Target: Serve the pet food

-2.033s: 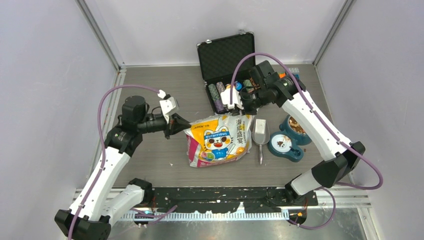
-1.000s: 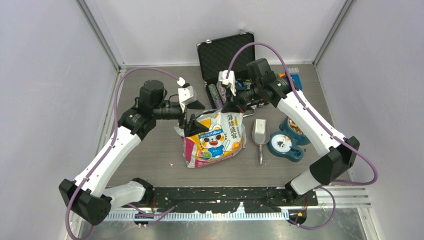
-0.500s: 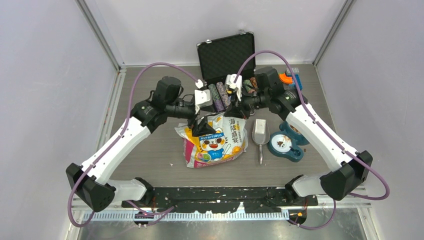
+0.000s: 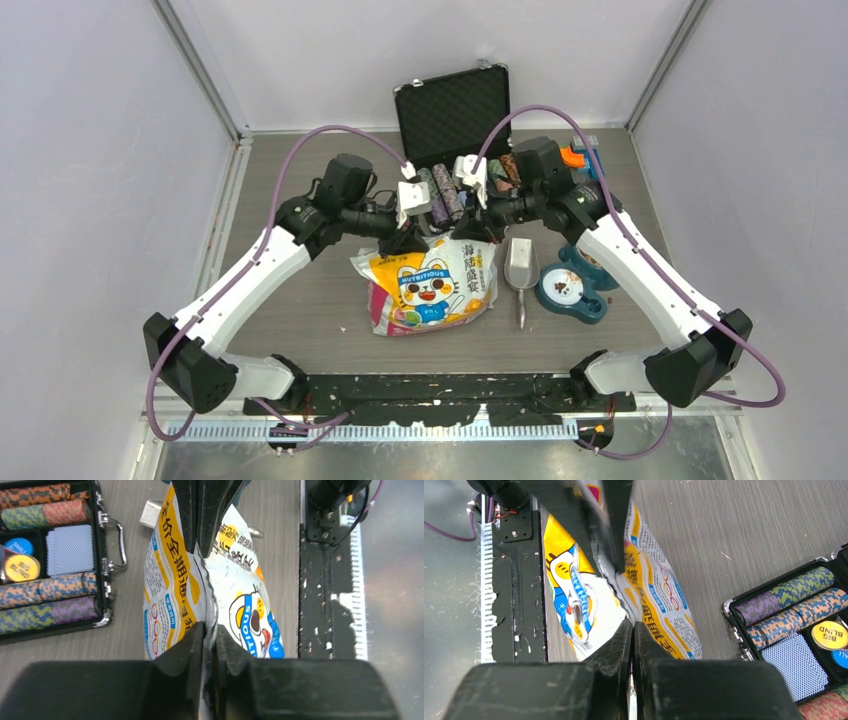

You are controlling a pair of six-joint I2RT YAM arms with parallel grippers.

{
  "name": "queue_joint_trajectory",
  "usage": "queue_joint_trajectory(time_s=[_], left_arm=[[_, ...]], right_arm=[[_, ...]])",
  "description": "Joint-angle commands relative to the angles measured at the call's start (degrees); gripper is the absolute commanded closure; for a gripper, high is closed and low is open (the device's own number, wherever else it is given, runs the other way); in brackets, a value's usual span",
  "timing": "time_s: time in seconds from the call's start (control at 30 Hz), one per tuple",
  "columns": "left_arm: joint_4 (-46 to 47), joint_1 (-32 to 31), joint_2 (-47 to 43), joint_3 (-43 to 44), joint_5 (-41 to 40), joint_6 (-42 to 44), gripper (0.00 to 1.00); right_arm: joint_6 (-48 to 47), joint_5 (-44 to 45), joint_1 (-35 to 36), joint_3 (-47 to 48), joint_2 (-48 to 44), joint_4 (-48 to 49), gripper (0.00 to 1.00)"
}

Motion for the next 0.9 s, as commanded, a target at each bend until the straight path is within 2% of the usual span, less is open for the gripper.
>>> queue_joint_trajectory(time_s=[0.0, 0.03, 0.17, 0.23, 0.27, 0.33, 0.37, 0.5, 0.57, 0.77, 0.87], left_arm=[[-1.15, -0.33, 0.03, 2.28, 4.17, 0.51, 1.00], [-0.63, -0.39, -0.18, 1.96, 4.21, 0.37, 1.00], [-0.51, -0.34, -1.44, 1.27, 6.88, 1.23, 1.00], [0.74, -0.37, -2.00, 0.86, 8.24, 0.30, 1.00], [1.58, -0.39, -2.15, 0.67, 8.65, -0.61, 1.00], [3.54, -0.33, -2.16, 0.61, 9.20, -2.91, 1.00], [4.58, -0.37, -2.14, 0.61, 9.55, -4.28, 1.00], [7.84, -0.37, -1.67, 0.61, 13.39, -8.18, 1.00], [7.82, -0.35, -1.69, 0.61, 13.65, -8.92, 1.00], [8.91, -0.38, -3.22, -0.84, 11.23, -9.46, 1.00], [9.71, -0.31, -3.46, -1.30, 10.12, -10.08, 1.00]], right_arm=[[-1.06, -8.12, -0.31, 4.51, -7.43, 10.49, 0.95], [-0.94, -7.71, -0.72, 4.73, -7.73, 10.31, 0.95], [-2.52, -6.56, -2.40, 5.80, -8.50, 6.51, 0.74], [-9.81, -6.05, -2.54, 6.56, -8.43, -0.58, 0.51], [-18.65, -6.30, -2.58, 6.88, -7.96, -7.90, 0.47], [-29.75, -6.21, -2.54, 7.67, -7.22, -17.14, 0.41], [-30.71, -5.97, -2.49, 7.74, -7.03, -18.37, 0.36], [-36.44, -5.06, -2.15, 7.00, -6.11, -21.49, 0.29], [-36.89, -4.43, -2.09, 5.68, -6.06, -19.66, 0.28], [-24.97, -0.21, -2.08, 4.35, -4.40, -7.84, 0.27], [-21.88, 2.52, -1.36, 6.05, -2.16, -7.88, 0.31]])
